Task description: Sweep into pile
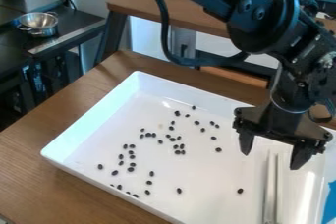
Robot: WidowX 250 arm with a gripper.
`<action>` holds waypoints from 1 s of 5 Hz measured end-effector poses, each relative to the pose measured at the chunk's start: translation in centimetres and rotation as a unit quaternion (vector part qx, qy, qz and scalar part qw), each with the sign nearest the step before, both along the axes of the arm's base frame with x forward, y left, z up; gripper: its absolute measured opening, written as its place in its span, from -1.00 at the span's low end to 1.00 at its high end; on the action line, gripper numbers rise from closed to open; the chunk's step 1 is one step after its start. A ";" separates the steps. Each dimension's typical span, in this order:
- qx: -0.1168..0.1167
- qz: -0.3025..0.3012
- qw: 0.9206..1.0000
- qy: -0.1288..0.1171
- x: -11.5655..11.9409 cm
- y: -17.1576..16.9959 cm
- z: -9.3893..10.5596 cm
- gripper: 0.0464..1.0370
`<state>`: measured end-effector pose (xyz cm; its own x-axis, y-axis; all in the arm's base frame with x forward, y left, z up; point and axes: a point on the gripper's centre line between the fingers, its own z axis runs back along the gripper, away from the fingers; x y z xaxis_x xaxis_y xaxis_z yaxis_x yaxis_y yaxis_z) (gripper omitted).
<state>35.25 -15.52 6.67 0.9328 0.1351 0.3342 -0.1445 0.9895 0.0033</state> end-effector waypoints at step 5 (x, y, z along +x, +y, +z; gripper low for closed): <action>-0.008 0.043 0.998 0.042 1.6 -1.5 -5.9 0.93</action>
<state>36.81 -16.97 0.81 0.9425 0.2200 0.2515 -0.2281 0.9736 0.0034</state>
